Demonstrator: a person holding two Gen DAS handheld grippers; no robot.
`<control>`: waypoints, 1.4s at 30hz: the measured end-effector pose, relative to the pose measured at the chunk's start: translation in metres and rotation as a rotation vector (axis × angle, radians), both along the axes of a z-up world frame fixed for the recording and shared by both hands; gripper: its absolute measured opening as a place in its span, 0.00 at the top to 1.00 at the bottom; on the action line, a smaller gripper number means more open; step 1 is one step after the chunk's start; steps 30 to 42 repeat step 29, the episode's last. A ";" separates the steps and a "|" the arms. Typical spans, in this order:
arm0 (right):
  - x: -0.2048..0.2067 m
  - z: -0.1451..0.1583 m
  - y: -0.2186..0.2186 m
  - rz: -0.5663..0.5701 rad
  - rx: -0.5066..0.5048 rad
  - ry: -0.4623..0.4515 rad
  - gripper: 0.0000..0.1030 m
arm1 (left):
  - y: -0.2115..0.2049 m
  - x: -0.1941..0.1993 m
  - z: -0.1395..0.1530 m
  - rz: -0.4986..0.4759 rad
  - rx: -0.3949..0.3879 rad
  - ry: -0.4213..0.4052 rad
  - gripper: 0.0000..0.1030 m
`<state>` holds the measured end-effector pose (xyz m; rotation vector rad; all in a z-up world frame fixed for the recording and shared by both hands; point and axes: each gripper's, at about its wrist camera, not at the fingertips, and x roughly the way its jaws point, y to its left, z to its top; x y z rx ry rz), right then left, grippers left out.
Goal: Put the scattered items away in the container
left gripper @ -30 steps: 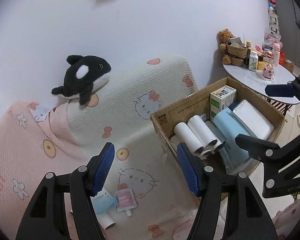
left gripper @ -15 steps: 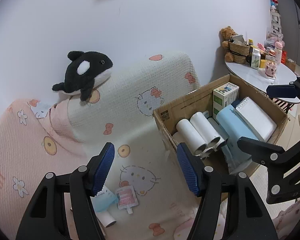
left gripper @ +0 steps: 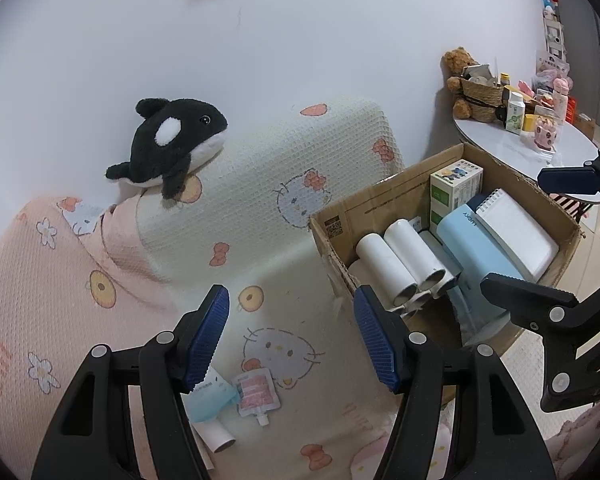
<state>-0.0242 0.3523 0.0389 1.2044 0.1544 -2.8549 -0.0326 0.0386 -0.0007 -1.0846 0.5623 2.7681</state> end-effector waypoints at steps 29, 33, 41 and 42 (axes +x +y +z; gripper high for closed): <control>-0.003 -0.003 0.002 0.016 -0.019 -0.017 0.01 | 0.010 0.005 0.000 -0.050 -0.010 0.032 0.33; -0.003 -0.003 0.002 0.016 -0.019 -0.017 0.01 | 0.010 0.005 0.000 -0.050 -0.010 0.032 0.33; -0.003 -0.003 0.002 0.016 -0.019 -0.017 0.01 | 0.010 0.005 0.000 -0.050 -0.010 0.032 0.33; -0.003 -0.003 0.002 0.016 -0.019 -0.017 0.01 | 0.010 0.005 0.000 -0.050 -0.010 0.032 0.33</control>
